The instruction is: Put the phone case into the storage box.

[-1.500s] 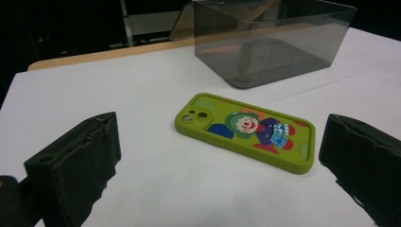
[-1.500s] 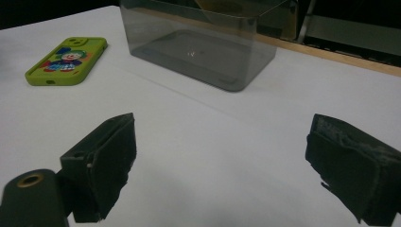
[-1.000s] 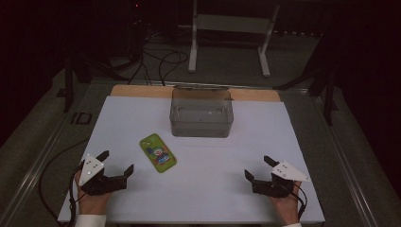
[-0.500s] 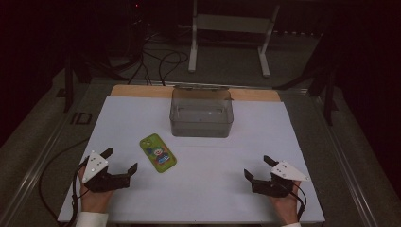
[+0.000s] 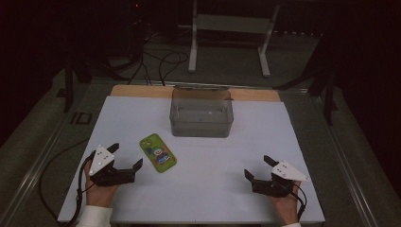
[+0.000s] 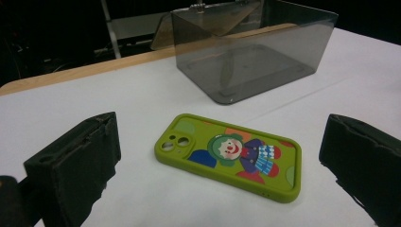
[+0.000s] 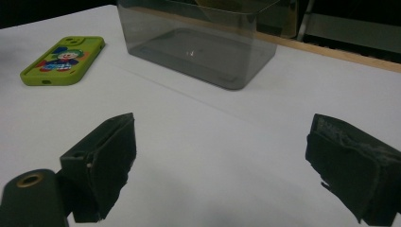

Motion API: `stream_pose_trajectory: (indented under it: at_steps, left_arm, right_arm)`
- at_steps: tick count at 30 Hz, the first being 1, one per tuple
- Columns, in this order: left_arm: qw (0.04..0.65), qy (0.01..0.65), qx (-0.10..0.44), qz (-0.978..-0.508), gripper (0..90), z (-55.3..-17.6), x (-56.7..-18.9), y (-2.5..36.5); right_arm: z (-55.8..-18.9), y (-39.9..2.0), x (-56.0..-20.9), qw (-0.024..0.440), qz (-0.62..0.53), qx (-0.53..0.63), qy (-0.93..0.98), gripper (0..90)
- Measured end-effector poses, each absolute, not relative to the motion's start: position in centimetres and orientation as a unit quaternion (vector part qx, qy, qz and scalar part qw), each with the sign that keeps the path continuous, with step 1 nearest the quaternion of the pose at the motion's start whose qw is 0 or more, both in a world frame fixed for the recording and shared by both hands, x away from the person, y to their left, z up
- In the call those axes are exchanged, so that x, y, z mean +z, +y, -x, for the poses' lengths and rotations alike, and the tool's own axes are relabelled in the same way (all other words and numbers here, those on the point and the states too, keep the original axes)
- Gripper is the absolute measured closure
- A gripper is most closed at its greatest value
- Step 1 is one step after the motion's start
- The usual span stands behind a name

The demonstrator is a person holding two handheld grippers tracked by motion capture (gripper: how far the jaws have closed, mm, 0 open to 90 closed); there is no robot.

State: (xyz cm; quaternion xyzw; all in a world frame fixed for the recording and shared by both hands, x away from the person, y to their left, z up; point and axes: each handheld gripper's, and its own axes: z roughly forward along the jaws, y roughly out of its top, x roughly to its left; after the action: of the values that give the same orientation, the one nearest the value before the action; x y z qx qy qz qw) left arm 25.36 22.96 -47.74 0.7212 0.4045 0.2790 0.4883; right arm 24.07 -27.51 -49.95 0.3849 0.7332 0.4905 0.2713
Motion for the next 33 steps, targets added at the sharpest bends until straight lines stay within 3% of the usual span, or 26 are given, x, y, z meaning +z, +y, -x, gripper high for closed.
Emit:
stream_pose_trajectory:
  at_steps: [33]
  left_arm:
    - [0.459, 0.391, 0.244, -0.76, 3.6, -29.9, -47.8, 18.5]
  right_arm:
    - [-24.2, -27.6, -50.0, 0.274, -0.382, 0.486, 0.737, 9.3]
